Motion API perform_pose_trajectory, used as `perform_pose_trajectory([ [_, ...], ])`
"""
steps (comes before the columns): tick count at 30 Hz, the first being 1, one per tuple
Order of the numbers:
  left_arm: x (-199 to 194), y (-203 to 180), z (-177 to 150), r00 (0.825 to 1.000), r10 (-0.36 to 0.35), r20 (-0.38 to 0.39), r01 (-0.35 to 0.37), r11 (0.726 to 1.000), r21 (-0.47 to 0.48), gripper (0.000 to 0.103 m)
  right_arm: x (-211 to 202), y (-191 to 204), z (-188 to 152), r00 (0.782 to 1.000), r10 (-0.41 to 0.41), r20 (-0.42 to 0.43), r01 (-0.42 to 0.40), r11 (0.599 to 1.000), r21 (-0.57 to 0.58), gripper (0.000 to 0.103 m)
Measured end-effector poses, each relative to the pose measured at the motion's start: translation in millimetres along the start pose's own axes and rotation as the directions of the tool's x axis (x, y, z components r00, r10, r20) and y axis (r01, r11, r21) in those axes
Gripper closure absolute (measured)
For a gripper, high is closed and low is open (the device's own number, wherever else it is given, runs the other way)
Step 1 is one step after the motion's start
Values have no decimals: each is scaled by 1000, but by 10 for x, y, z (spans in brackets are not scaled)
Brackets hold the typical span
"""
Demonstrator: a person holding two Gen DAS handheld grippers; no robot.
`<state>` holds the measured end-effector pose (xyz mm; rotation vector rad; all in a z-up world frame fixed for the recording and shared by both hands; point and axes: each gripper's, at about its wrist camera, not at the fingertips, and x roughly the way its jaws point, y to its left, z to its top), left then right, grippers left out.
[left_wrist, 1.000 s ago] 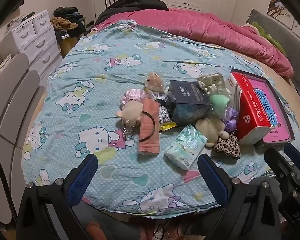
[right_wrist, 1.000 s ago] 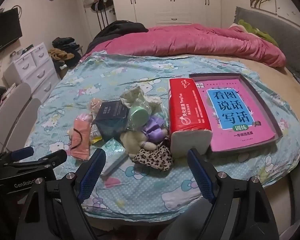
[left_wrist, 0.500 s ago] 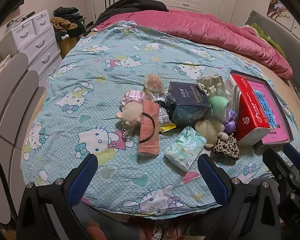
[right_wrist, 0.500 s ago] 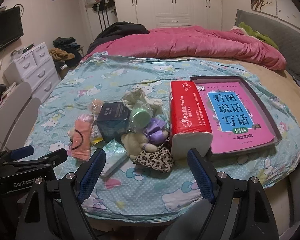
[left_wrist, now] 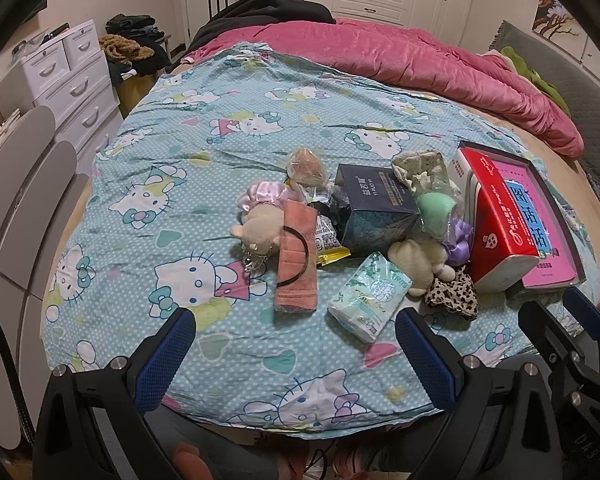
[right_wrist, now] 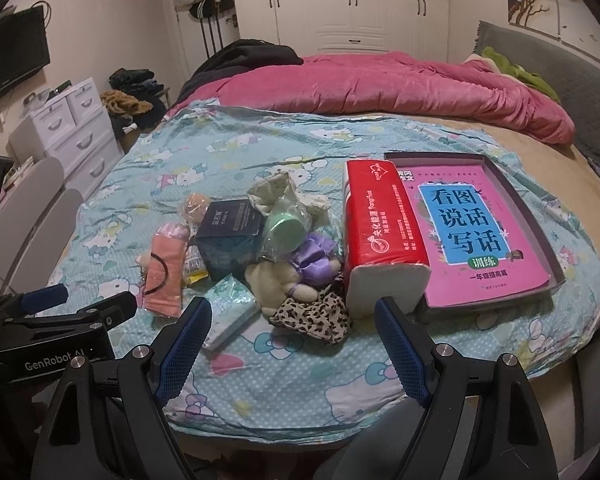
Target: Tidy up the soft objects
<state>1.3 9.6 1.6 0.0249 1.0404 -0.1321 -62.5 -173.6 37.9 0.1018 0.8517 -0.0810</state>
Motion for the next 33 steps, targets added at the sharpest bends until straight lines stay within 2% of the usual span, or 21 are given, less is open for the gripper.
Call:
perform_pose_trajectory([
  [26,7,-8,-5,1000,-15,-5,15,1000,-4,3,-1,22,-8,1000,2,1,-2,1000,-7,19],
  [33,61,107,1,999,-33,-22,32,999,-44,3,10,18,-14,1000,-2,-3,2,1000,-4,19],
])
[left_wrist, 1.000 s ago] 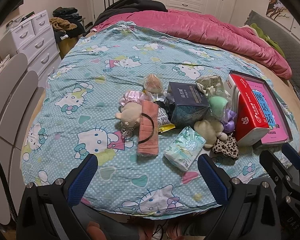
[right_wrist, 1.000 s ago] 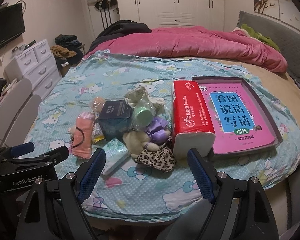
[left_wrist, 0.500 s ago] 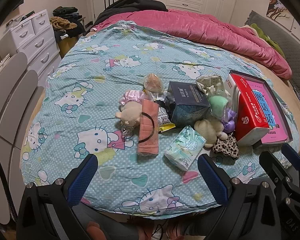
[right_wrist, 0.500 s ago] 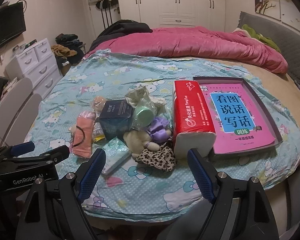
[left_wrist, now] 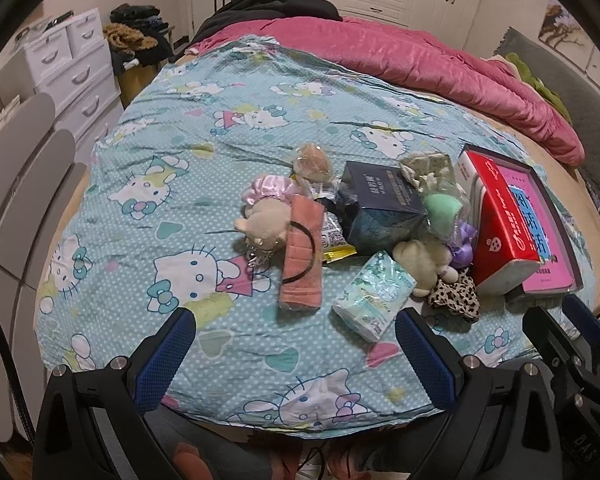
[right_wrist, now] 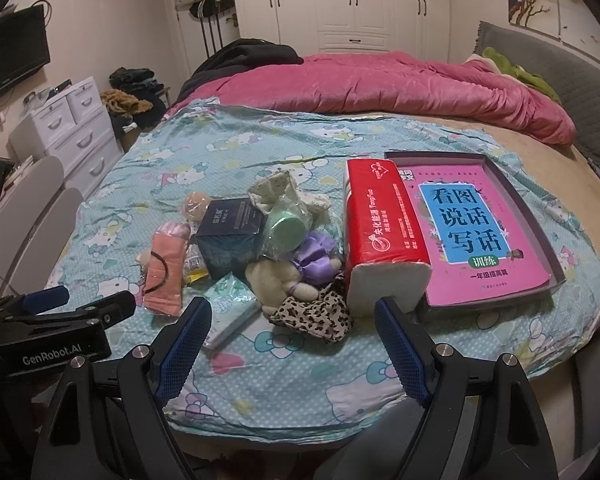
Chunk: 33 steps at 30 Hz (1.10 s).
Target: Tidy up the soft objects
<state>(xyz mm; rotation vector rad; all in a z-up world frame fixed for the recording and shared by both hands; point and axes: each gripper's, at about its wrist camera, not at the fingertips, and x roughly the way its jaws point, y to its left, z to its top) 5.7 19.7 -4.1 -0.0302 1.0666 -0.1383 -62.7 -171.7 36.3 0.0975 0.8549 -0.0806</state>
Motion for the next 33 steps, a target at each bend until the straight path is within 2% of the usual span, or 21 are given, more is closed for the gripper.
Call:
perform_pose_trajectory([
  [8,152,243,5,999,-16,-39,14,999,-44,3,156,37,-10,999,19,-36,-19,1000,11,19],
  [16,419,536,26,992,-93,-87,78,984,-159,4,325,187,-3,998,33,-56,-35,999,-22,19],
  [19,549,493,66,987,-117,-111,96,980,-174,10,373,132,52,999,18,-50,-19,1000,-9,19],
  [23,749,370,148,979,-139,-147,113,979,-170,27,455,-4,172,999,5,-49,-3,1000,29,19],
  [27,906,272,200,978,-124,-168,99,984,-149,32,544,-76,326,999,12,-46,-10,999,51,19],
  [33,1053,246,249,970,-150,-192,120,980,-158,52,789,56,551,998,9,-70,-13,998,-60,19],
])
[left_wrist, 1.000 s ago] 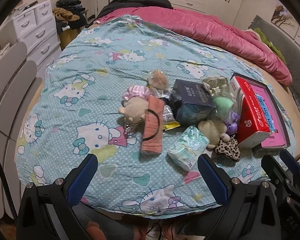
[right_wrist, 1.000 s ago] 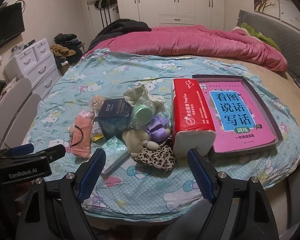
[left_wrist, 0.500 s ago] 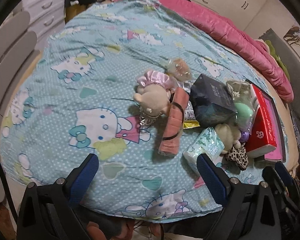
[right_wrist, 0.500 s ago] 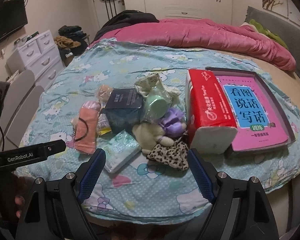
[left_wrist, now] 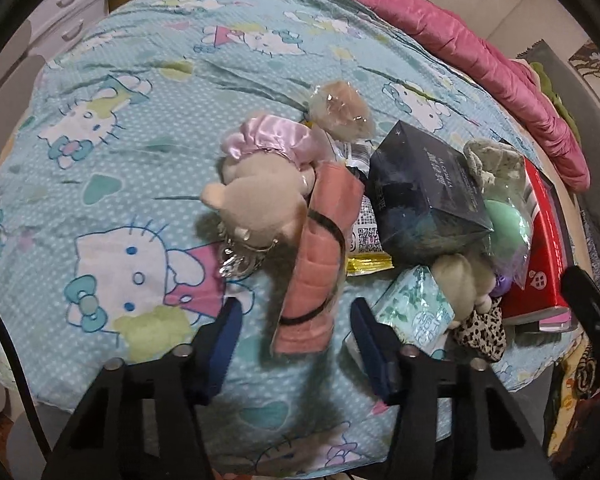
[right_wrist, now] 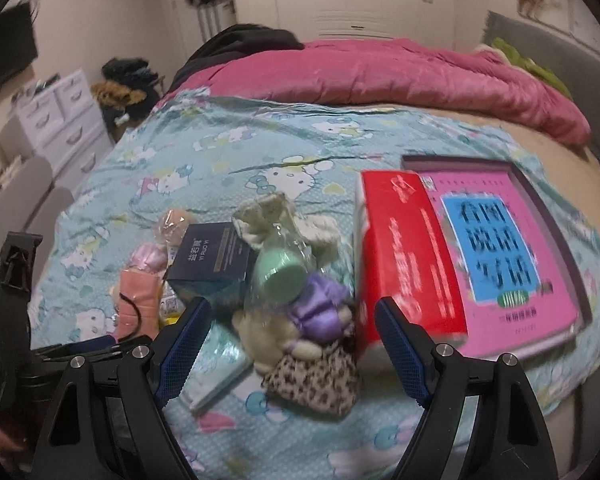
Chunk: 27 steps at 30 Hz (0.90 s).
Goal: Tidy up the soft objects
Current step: 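Grasp the pink fabric strip with the left tool while the right tool grasps the bagged green ball, then carry the pink strip with the left tool while the right tool carries the green ball to the book box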
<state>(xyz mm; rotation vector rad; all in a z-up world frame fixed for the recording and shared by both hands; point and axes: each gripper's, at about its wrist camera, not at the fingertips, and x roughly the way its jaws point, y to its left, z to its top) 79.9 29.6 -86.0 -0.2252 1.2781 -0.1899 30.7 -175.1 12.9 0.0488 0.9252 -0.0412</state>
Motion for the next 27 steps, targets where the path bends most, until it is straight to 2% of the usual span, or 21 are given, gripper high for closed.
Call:
perform_pose_trajectory([
  [5,81,4,52,998,-53,-18,53,999,8,75,255,137,108,999,17,-48,-24,987,-160,19],
  [8,81,-15,52,998,-62,-5,62,998,30,77,397,164,137,998,-15,-55,1,972,-236,19],
  [11,80,-20,53,997,-74,4,73,996,42,80,531,154,153,997,-23,-75,3,968,-250,19],
  [13,80,-11,51,996,-85,2,85,996,42,82,596,146,148,996,-36,-80,14,965,-264,23],
  [14,82,-8,54,996,-91,1,91,995,44,83,617,146,144,996,-45,-84,21,963,-269,29],
  [15,81,-11,54,996,-94,2,94,995,46,83,633,133,139,996,-45,-83,21,963,-267,44],
  [16,75,-6,49,995,-98,3,97,994,48,84,648,114,137,996,-27,-86,4,966,-258,51],
  [18,59,-5,36,995,-99,7,99,994,48,85,692,84,131,994,-12,-108,-15,969,-245,54],
  [21,11,12,13,993,-114,10,113,993,46,87,664,41,138,995,30,-94,-48,977,-205,59],
  [27,-189,31,-46,991,-128,40,126,990,60,87,419,-89,102,993,97,-60,-103,989,-104,61],
])
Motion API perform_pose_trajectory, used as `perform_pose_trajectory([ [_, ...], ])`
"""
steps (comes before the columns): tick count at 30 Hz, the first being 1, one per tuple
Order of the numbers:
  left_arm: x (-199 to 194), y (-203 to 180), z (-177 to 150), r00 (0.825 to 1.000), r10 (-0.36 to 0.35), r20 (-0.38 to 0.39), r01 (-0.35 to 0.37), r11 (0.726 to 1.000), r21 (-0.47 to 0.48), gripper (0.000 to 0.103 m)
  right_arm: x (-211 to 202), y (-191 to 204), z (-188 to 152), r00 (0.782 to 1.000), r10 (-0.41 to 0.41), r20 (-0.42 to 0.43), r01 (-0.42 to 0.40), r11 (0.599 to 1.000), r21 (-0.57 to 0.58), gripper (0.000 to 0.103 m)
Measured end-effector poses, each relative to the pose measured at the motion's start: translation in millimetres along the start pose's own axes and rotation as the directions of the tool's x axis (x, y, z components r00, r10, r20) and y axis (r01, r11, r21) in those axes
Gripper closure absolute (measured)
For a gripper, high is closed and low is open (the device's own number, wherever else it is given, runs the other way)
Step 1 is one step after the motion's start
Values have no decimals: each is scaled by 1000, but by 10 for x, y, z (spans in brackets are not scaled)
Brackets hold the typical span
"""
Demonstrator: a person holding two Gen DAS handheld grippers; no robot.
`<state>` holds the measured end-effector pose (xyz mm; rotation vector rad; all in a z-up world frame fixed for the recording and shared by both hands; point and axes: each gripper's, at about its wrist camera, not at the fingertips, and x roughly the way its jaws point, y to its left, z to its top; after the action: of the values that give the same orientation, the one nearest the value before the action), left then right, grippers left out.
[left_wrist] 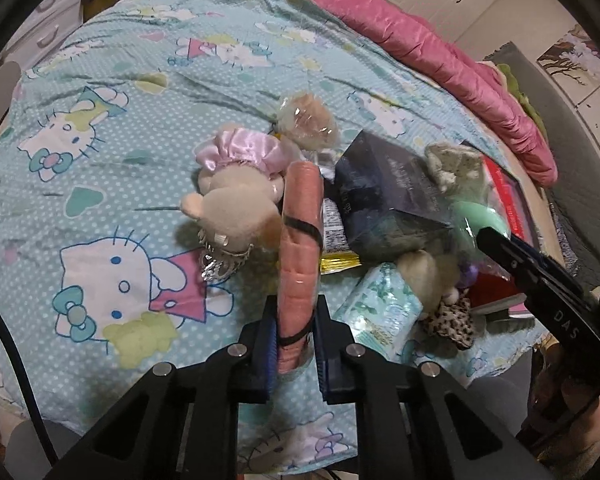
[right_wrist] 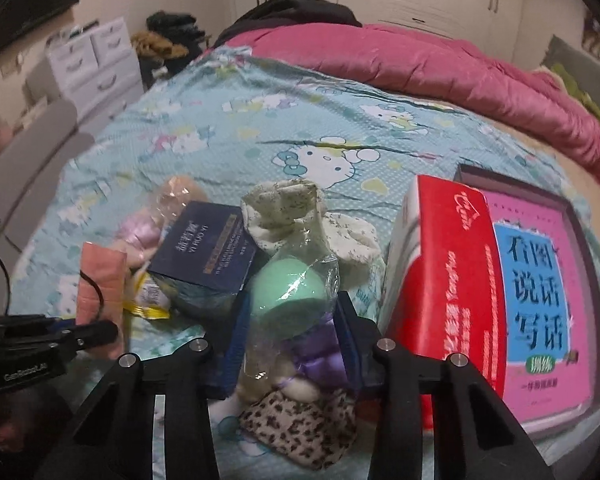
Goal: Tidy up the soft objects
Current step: 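Carry the pink strip with the left tool while the right tool carries the green ball to the book box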
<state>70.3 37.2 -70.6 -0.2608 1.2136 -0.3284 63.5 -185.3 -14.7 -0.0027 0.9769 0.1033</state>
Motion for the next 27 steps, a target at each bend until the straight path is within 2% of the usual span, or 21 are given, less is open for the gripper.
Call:
perform_pose_trajectory([
  [9,-356,-292,-8,997,-2,74,-3,998,68,87,-478,28,-59,998,6,67,-7,1000,7,61],
  [15,-528,-648,-10,994,-3,112,-12,990,138,87,-779,-95,-124,995,-13,103,10,1000,29,61],
  [27,-648,-1594,58,989,-51,139,9,958,285,87,-1458,-742,-277,974,-111,197,78,983,169,61],
])
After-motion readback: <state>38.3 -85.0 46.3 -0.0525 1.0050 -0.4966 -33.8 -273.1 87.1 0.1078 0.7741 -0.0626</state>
